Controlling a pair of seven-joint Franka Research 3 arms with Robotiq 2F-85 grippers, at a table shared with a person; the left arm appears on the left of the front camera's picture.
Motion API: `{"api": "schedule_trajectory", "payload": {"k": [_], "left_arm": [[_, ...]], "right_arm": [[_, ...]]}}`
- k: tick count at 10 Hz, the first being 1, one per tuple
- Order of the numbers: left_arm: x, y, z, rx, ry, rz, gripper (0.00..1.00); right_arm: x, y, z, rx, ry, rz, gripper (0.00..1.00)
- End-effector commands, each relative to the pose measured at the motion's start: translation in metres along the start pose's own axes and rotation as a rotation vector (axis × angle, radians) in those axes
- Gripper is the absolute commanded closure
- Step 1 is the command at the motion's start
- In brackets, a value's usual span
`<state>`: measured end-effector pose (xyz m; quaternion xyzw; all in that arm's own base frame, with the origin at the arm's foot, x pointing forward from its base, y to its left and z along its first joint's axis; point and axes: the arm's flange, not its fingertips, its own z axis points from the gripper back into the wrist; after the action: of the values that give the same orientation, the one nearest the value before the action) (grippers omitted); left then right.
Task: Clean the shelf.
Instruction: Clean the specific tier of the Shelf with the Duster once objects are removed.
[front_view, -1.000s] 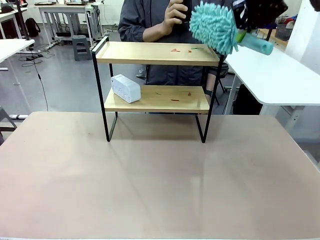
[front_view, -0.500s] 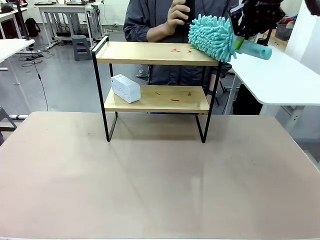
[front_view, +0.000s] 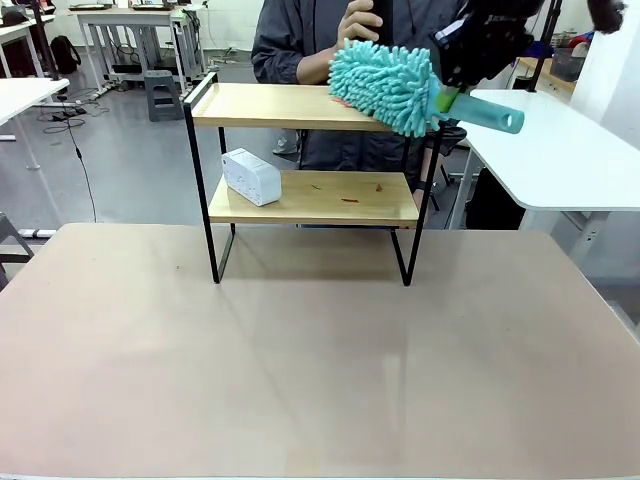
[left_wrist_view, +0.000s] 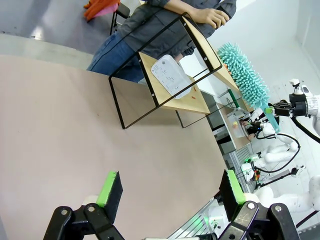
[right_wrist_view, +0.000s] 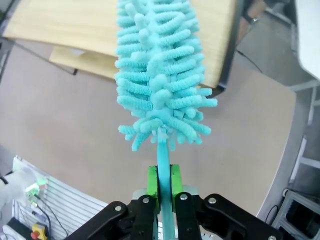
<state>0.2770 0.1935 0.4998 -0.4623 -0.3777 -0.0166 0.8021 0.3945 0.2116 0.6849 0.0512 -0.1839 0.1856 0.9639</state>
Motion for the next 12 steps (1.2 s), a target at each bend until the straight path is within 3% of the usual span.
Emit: {"api": "schedule_trajectory", "payload": {"k": [1, 2, 3, 4, 5, 6, 8, 11, 12], "left_arm": [[0.0, -0.001, -0.002, -0.014, -0.016, -0.018, 0.0], [0.0, -0.001, -0.002, -0.014, -0.016, -0.018, 0.0], [0.0, -0.001, -0.002, -0.014, -0.016, -0.018, 0.0], [0.0, -0.001, -0.002, -0.014, -0.016, -0.018, 0.0], [0.0, -0.001, -0.002, -0.014, -0.016, -0.018, 0.0], [0.0, -0.001, -0.002, -0.014, -0.016, -0.018, 0.0], [0.0, -0.001, -0.002, -0.014, -0.016, -0.018, 0.0], [0.0, -0.001, -0.002, -0.014, -0.016, -0.018, 0.0], [0.0, -0.001, -0.002, -0.014, -0.016, -0.018, 0.0]], "right_arm": [[-0.001, -0.008, 0.009, 0.079, 0.001, 0.07, 0.88], [-0.003, -0.006, 0.009, 0.088, -0.009, 0.128, 0.88], [-0.011, -0.003, 0.01, 0.07, 0.029, 0.256, 0.88], [-0.023, 0.001, 0.013, 0.131, 0.107, 0.445, 0.88], [-0.036, 0.001, 0.018, 0.265, 0.174, 0.621, 0.88], [-0.043, -0.007, 0.024, 0.42, 0.184, 0.689, 0.88], [-0.044, -0.03, 0.023, 0.571, 0.144, 0.642, 0.88], [-0.051, -0.054, 0.019, 0.636, 0.114, 0.558, 0.88], [-0.06, -0.075, 0.023, 0.692, 0.036, 0.459, 0.88]]}}
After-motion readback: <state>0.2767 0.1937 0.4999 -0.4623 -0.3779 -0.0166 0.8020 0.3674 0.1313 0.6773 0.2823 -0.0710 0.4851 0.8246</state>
